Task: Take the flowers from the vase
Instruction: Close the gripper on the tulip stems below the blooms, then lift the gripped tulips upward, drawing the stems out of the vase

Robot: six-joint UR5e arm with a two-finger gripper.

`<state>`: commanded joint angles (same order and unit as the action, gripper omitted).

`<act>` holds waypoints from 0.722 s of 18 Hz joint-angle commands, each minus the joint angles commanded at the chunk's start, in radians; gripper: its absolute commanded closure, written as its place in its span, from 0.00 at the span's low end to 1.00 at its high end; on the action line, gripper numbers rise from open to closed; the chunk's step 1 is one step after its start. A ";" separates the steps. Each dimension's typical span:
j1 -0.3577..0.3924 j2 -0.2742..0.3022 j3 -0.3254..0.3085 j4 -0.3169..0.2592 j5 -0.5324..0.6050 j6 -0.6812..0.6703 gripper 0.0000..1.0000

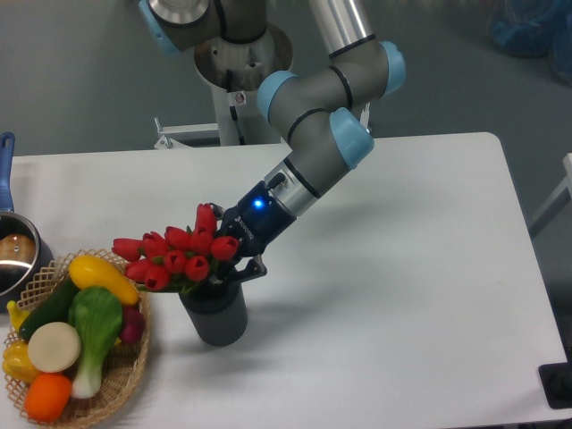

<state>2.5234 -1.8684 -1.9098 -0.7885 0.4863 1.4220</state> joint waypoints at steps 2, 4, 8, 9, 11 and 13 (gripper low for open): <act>0.002 0.000 0.000 0.000 -0.002 -0.002 0.68; 0.003 0.002 0.000 0.000 -0.002 -0.002 0.68; 0.011 0.009 -0.002 0.000 -0.037 -0.005 0.69; 0.012 0.011 0.000 0.000 -0.037 -0.008 0.70; 0.015 0.018 0.008 0.000 -0.054 -0.046 0.71; 0.020 0.029 0.012 0.000 -0.074 -0.063 0.71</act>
<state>2.5433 -1.8393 -1.8975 -0.7885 0.4127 1.3592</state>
